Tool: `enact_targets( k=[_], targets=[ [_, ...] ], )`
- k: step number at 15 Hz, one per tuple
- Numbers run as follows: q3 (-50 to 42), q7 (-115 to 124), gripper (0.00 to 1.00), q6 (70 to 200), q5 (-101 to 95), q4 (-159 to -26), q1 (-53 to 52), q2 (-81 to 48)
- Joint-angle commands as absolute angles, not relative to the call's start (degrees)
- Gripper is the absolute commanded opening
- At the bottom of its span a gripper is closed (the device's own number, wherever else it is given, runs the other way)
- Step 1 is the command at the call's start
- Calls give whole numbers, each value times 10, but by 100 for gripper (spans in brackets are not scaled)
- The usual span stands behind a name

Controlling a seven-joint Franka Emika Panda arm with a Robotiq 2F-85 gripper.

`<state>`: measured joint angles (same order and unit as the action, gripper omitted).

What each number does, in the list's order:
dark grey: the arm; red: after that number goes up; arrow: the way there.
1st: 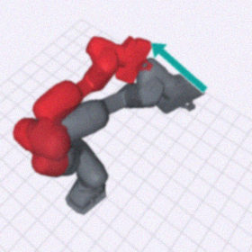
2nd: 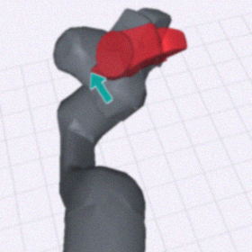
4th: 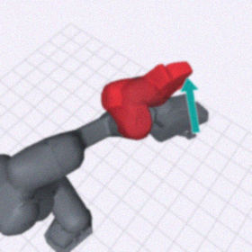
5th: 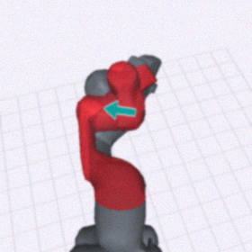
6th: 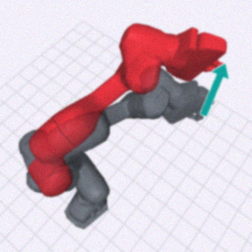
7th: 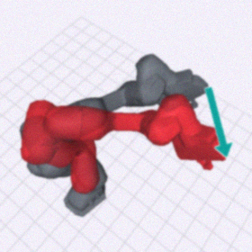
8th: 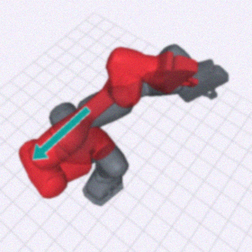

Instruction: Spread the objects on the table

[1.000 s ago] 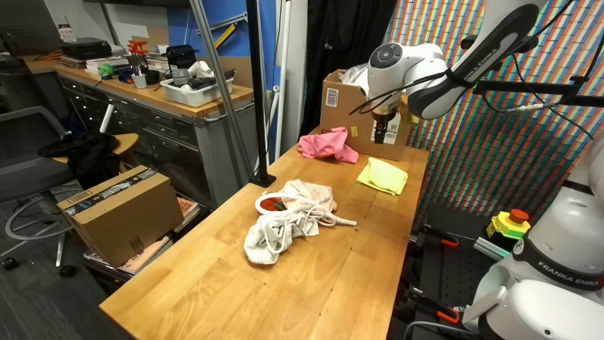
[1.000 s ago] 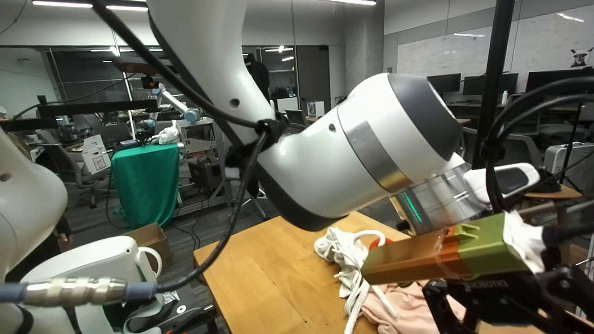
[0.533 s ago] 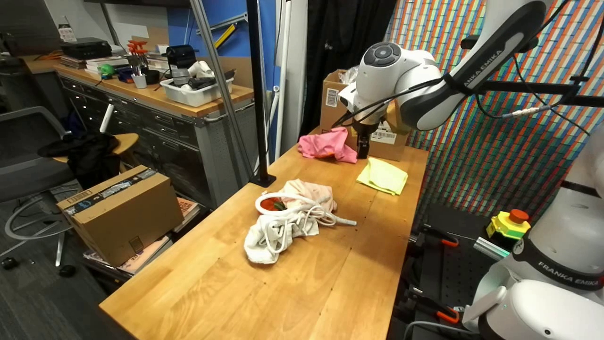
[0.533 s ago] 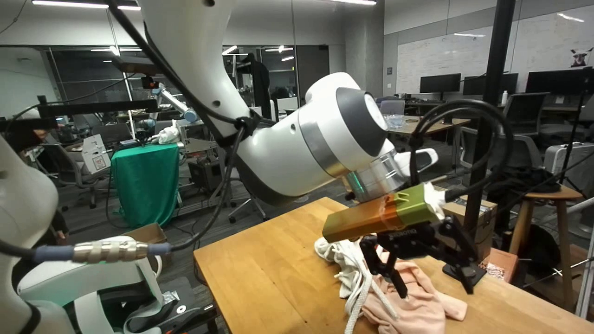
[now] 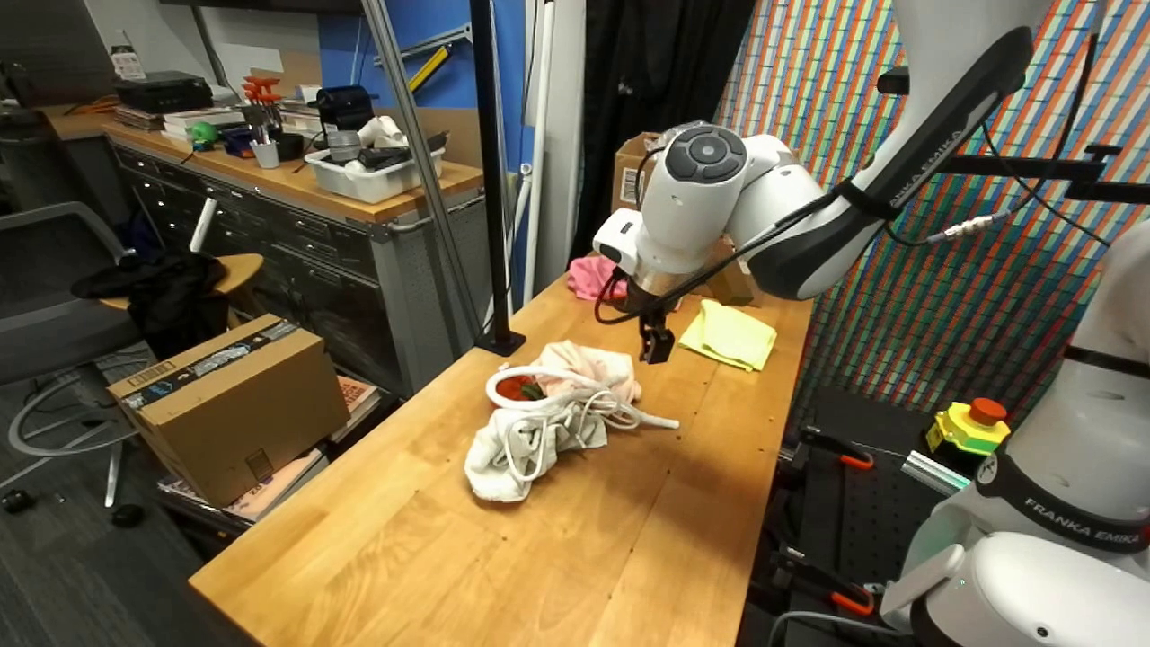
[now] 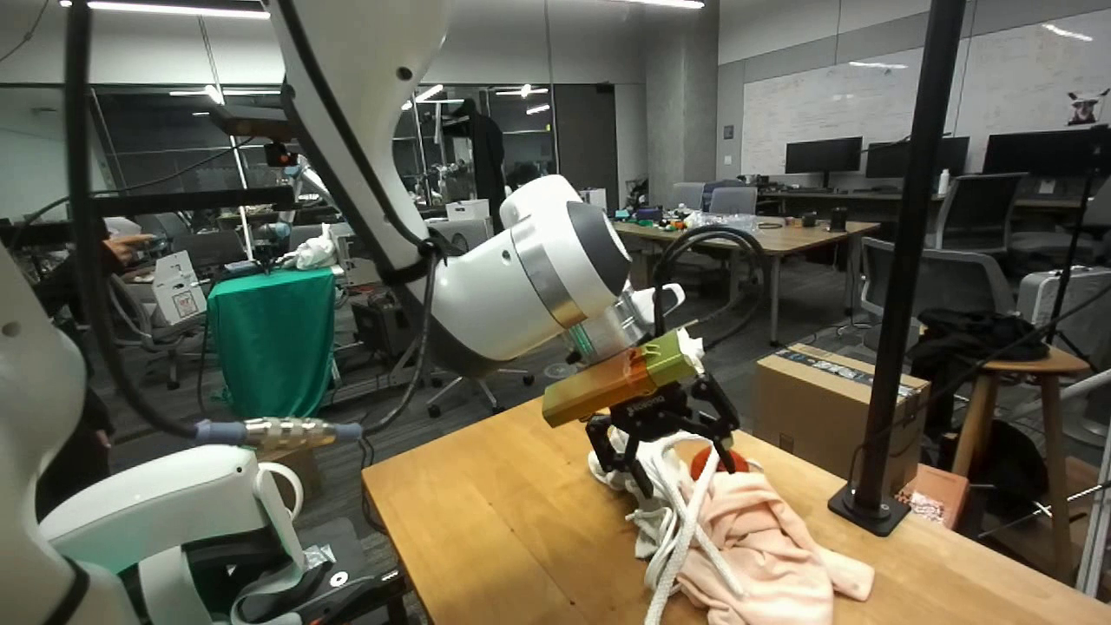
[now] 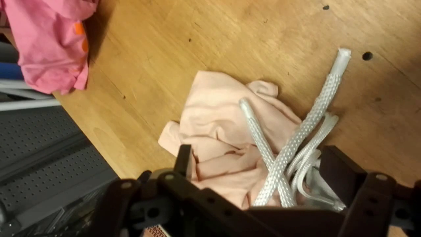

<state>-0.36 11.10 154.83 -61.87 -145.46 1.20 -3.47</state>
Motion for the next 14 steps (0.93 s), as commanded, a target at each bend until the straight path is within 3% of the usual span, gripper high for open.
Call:
enact_targets(
  k=[1,6,14],
  targets=[
    [2,196,100,1576,-711,-1428,-4,-58],
    [0,364,100,1593,-824,-1368,-17,-118],
    [-4,465,100,1589,-824,-1249,-11,-252]
  ],
)
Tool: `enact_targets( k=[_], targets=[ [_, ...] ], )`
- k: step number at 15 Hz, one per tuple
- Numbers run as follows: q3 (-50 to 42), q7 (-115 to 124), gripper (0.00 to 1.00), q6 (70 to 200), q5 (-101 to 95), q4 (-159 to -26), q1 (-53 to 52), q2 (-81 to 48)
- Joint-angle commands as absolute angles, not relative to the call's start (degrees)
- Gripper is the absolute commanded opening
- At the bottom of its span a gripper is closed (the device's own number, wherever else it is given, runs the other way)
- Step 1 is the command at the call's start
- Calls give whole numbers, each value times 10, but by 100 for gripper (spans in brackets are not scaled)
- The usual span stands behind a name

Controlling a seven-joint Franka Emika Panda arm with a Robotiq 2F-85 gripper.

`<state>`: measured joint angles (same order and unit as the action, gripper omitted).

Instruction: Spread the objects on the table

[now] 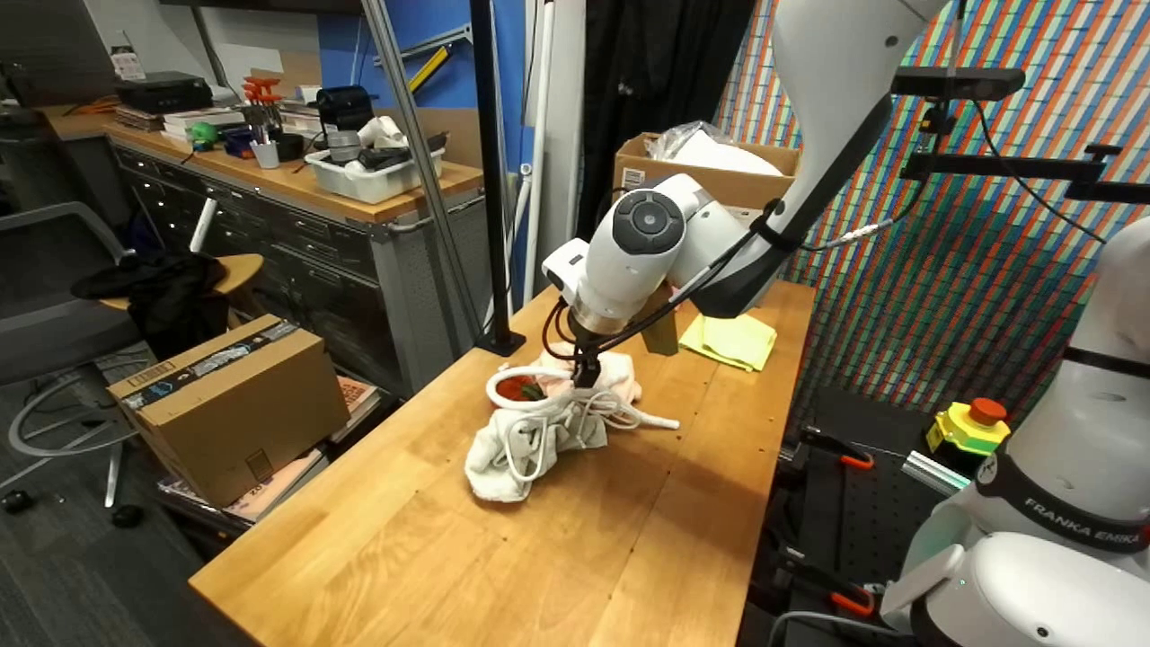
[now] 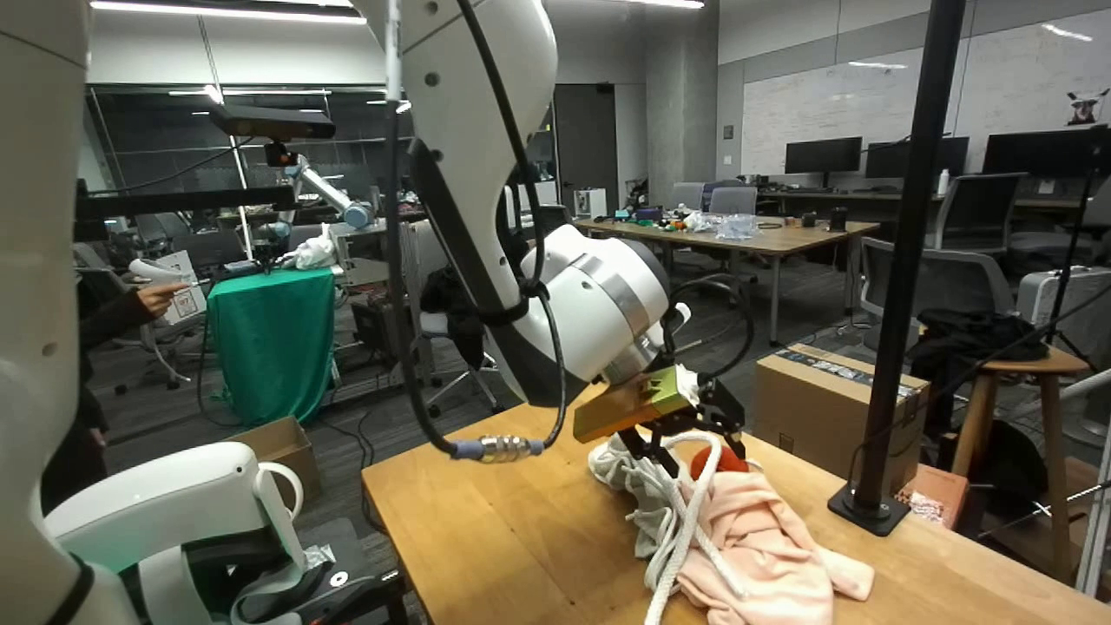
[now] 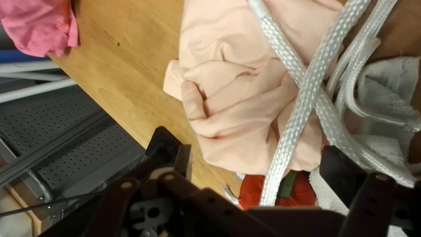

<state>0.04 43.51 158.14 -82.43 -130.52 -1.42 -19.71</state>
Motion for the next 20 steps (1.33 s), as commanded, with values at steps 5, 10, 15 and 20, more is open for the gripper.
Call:
enact_targets(
  k=[5,10,15,20],
  targets=[
    [-10,483,100,1589,-807,-1188,6,-310],
    [-4,467,100,1593,-764,-1162,34,-324],
    [4,453,100,1586,-714,-1161,50,-319],
    [8,446,100,1589,-725,-1174,41,-314]
  ],
)
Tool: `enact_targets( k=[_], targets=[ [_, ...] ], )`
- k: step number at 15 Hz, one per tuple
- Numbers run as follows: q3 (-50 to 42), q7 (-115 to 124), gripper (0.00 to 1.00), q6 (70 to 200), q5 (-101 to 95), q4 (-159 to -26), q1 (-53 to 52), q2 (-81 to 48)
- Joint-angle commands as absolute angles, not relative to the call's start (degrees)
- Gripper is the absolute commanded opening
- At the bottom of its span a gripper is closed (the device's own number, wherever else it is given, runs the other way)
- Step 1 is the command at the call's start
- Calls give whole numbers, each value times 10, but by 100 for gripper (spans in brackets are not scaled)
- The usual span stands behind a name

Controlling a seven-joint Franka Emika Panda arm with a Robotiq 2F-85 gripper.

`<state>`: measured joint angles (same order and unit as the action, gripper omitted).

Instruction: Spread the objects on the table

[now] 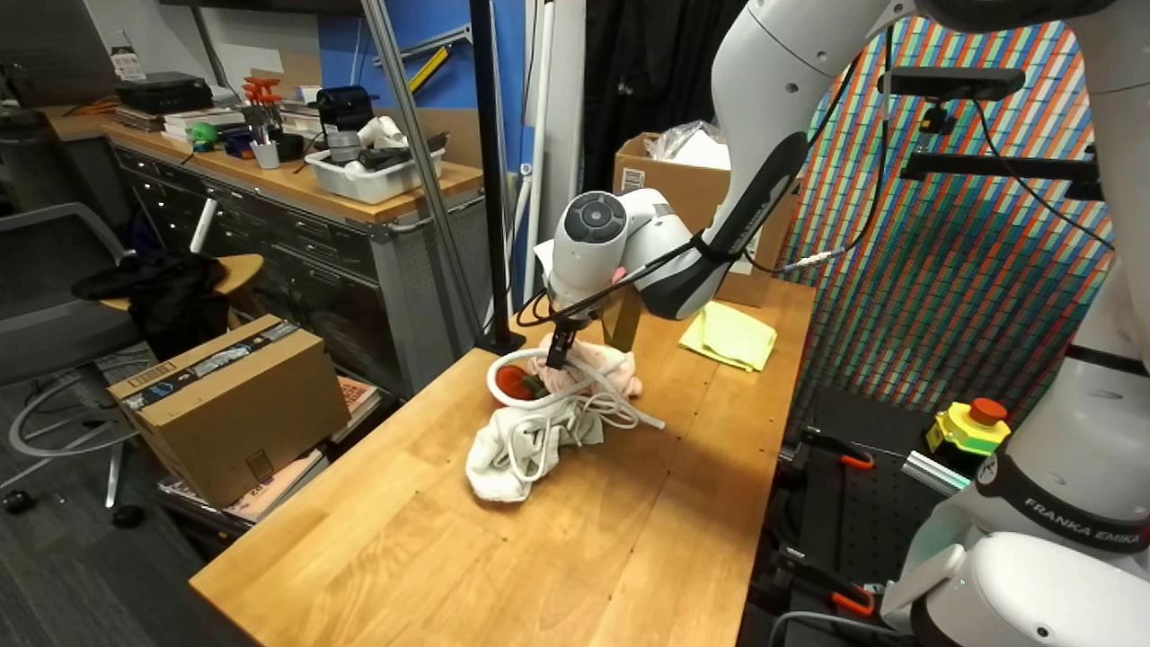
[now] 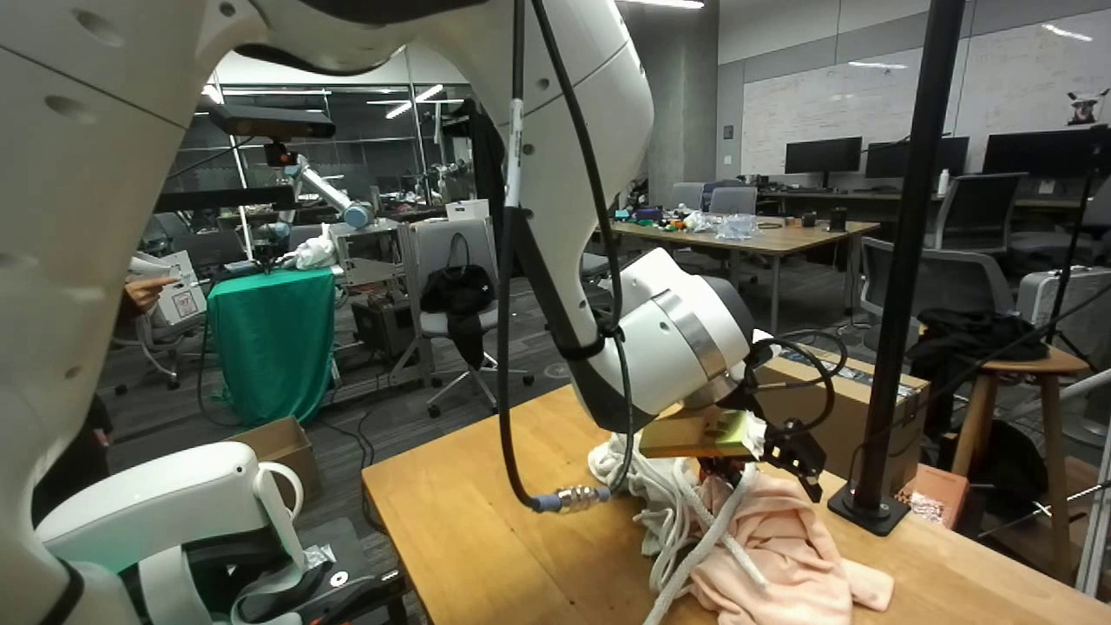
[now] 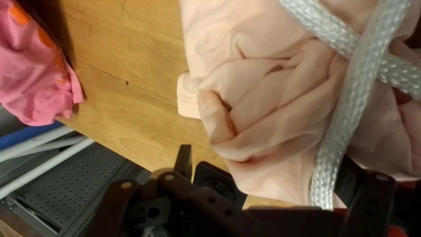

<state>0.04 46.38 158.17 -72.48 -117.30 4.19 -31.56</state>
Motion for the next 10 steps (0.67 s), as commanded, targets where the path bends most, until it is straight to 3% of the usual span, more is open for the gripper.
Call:
enact_targets(
  k=[1,10],
  targets=[
    [12,439,100,1589,-726,-1179,39,-314],
    [13,477,100,1585,-822,-1181,-17,-308]
  ],
)
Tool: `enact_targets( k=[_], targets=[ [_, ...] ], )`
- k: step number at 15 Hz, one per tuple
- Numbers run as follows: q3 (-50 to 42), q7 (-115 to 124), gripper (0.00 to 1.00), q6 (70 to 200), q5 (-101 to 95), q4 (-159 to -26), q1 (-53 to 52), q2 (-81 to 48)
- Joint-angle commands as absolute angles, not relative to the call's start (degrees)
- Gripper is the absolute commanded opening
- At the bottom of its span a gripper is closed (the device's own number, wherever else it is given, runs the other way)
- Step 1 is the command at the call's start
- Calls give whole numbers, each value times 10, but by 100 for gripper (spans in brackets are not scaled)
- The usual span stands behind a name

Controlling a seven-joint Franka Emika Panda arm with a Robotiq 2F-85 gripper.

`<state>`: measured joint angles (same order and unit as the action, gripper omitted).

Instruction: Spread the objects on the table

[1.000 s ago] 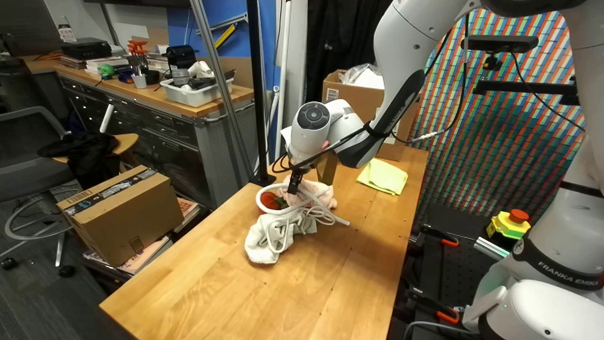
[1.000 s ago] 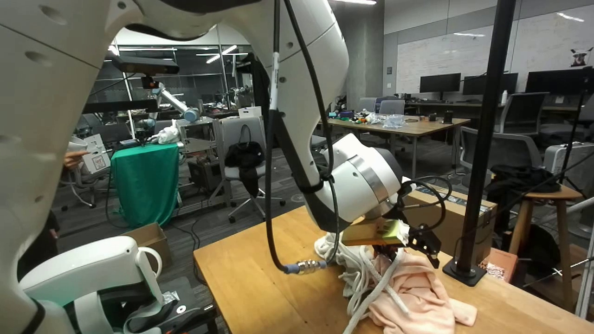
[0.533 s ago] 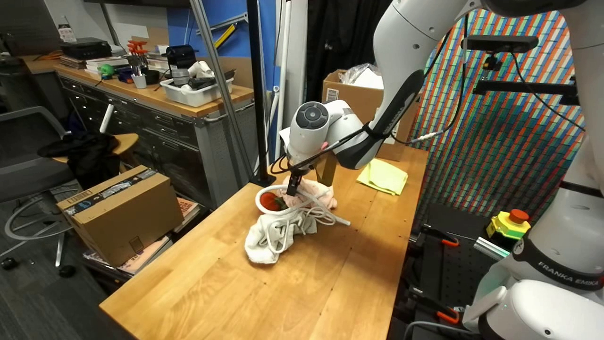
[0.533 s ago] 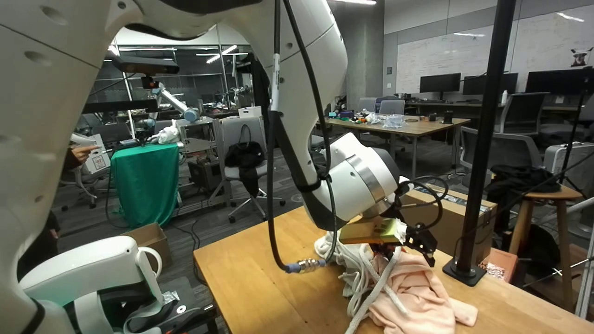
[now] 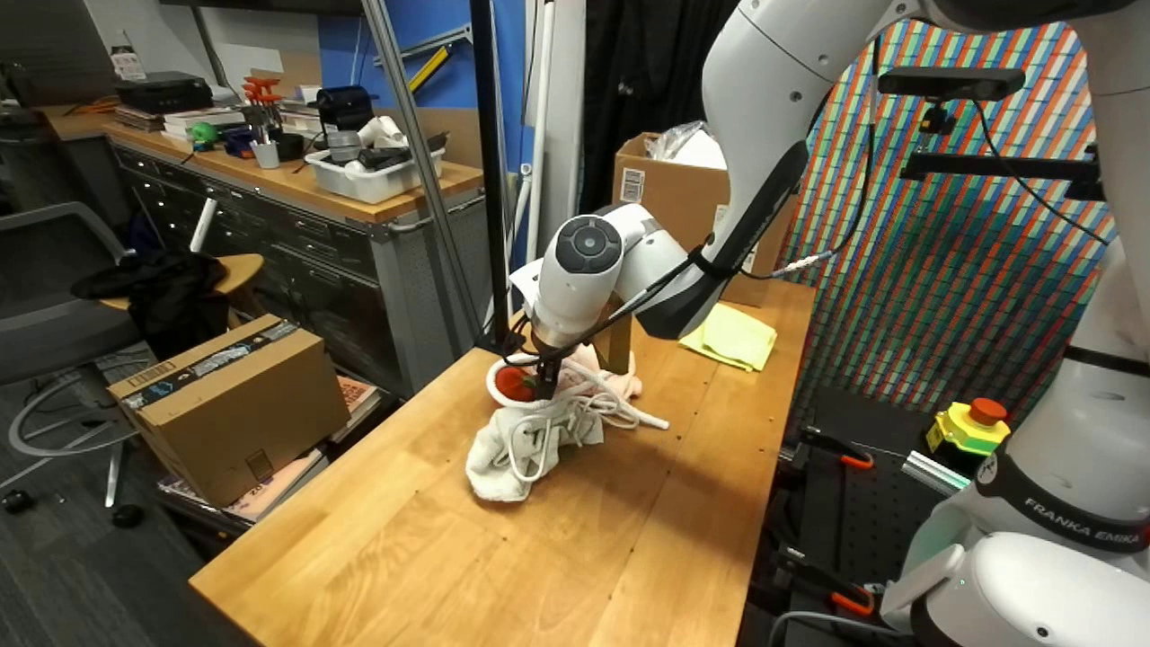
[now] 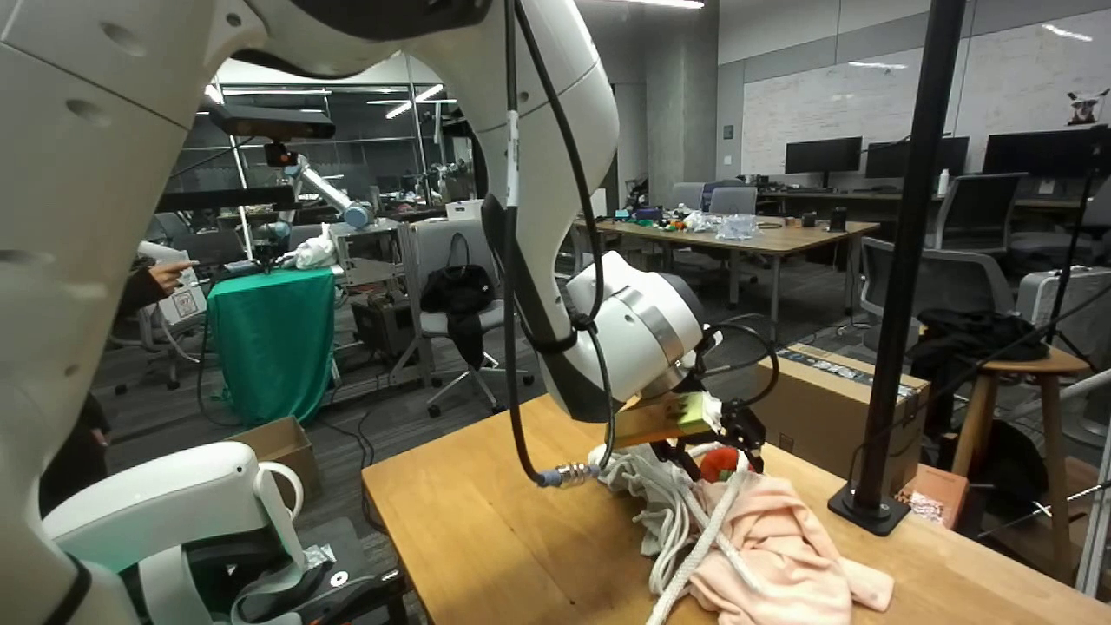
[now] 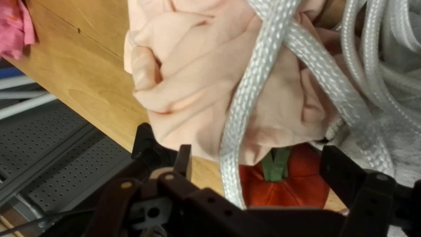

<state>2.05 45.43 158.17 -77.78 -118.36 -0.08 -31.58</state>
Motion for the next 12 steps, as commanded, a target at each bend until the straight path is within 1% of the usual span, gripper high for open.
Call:
enact_targets(
  k=[1,7,12],
  targets=[
    [9,493,100,1582,-846,-1175,-26,-309],
    [1,592,100,1561,-977,-1146,-38,-318],
    [4,644,100,1524,-1038,-1130,-35,-333]
  ],
)
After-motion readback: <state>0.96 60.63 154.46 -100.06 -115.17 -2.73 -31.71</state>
